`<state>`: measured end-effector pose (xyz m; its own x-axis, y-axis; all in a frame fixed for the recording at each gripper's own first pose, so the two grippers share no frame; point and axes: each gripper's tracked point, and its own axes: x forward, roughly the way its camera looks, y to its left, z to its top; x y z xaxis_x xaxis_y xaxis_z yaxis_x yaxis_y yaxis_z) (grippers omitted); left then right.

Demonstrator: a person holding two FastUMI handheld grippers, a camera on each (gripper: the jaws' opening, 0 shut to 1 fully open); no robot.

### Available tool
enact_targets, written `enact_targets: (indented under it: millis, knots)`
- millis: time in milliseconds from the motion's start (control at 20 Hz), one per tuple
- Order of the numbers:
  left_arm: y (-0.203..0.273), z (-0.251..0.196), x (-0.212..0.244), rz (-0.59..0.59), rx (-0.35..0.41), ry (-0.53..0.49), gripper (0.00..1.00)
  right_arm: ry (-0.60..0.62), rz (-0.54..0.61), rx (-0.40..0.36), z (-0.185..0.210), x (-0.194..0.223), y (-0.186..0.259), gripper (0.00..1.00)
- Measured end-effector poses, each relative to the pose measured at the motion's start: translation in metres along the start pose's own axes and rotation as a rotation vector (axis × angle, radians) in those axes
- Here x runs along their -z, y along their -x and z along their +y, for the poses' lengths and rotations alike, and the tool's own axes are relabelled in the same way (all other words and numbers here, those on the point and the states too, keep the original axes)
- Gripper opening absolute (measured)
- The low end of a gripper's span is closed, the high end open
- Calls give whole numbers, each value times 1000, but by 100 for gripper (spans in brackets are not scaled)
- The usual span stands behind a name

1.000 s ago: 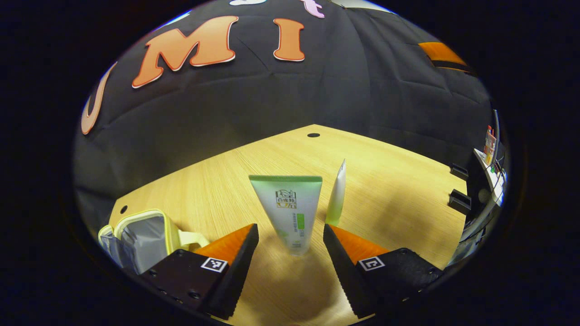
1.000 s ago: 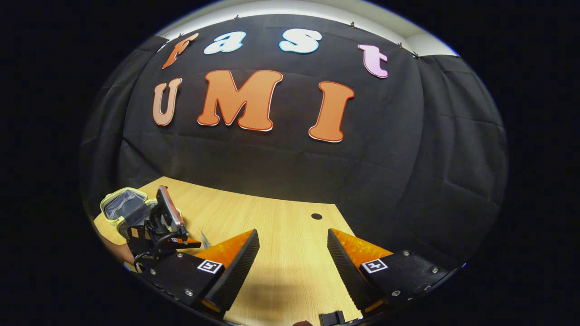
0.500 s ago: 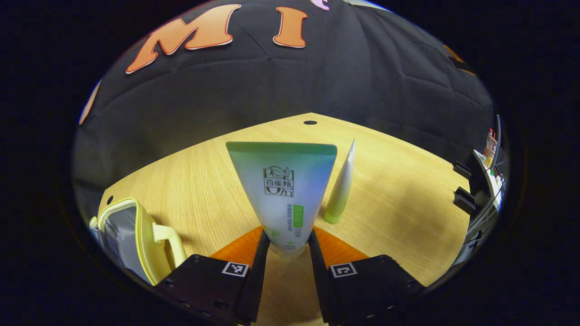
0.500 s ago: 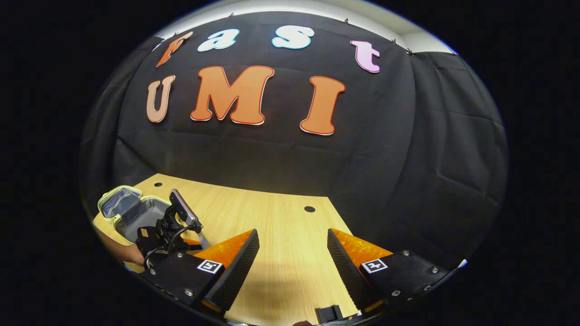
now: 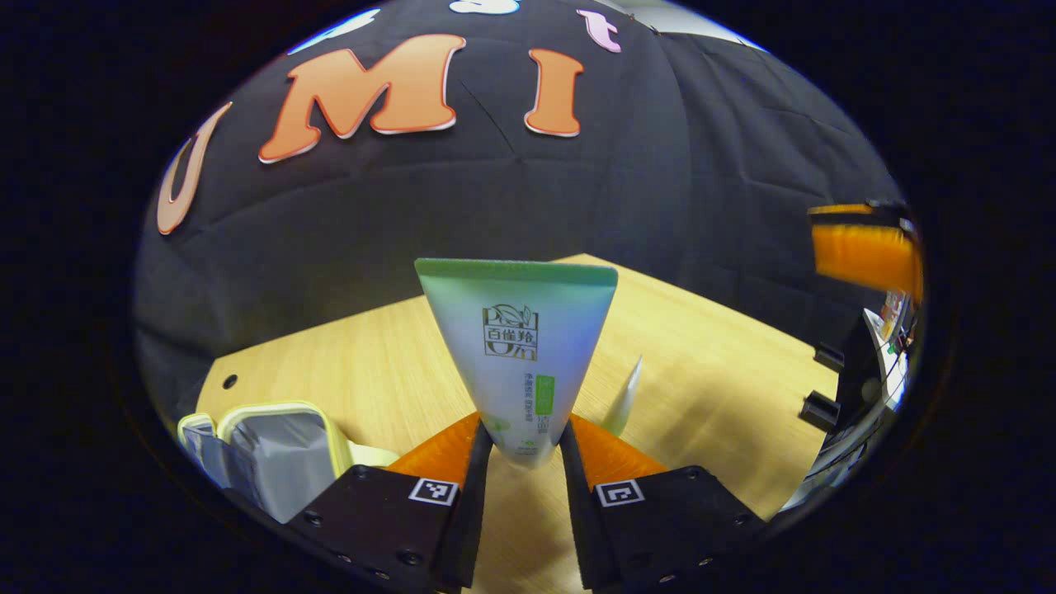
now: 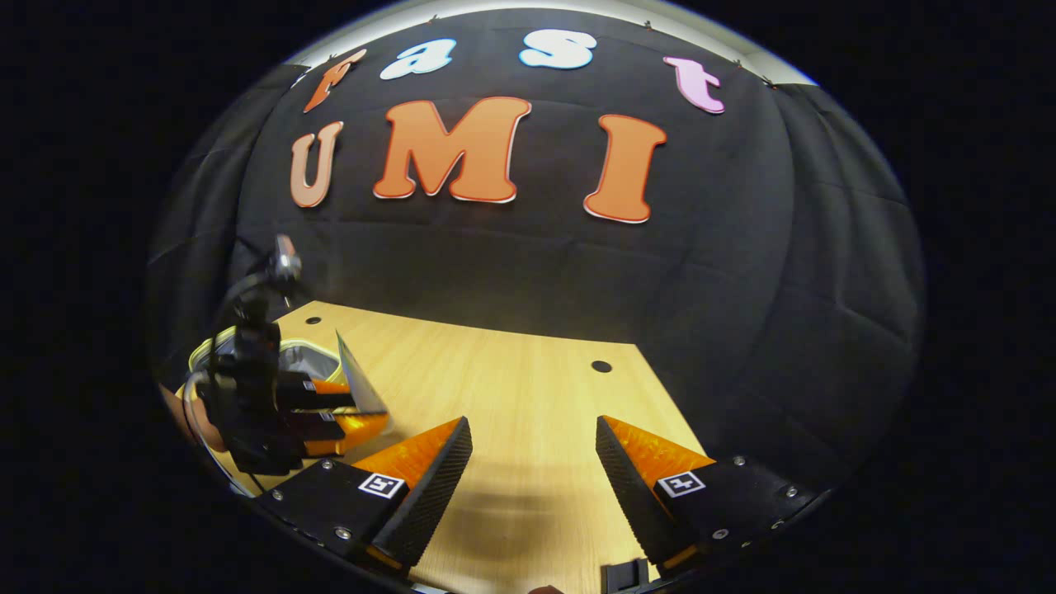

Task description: First open the suitcase, pack the skin care products into it, and then close the suitcase.

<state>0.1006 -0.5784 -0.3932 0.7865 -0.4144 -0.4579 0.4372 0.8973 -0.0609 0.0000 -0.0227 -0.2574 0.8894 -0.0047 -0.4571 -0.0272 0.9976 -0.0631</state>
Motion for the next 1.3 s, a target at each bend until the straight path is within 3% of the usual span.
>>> enact_targets:
  millis: [250, 650, 850, 1100, 1300]
  knots:
    - [51, 33, -35, -58, -124, 6, 46, 17, 56, -128, 33, 35, -33, 96]
    - [127, 83, -24, -53, -359, 17, 46, 45, 191, -276, 70, 93, -89, 95]
    - [151, 98, -13, -28, -438, 31, 44, 61, 244, -300, 88, 117, -114, 92]
    - [167, 110, 2, 9, -478, 37, 45, 32, 322, -303, 101, 144, -131, 67]
    - [174, 119, 17, 41, -493, 66, 46, 0, 381, -285, 103, 158, -143, 65]
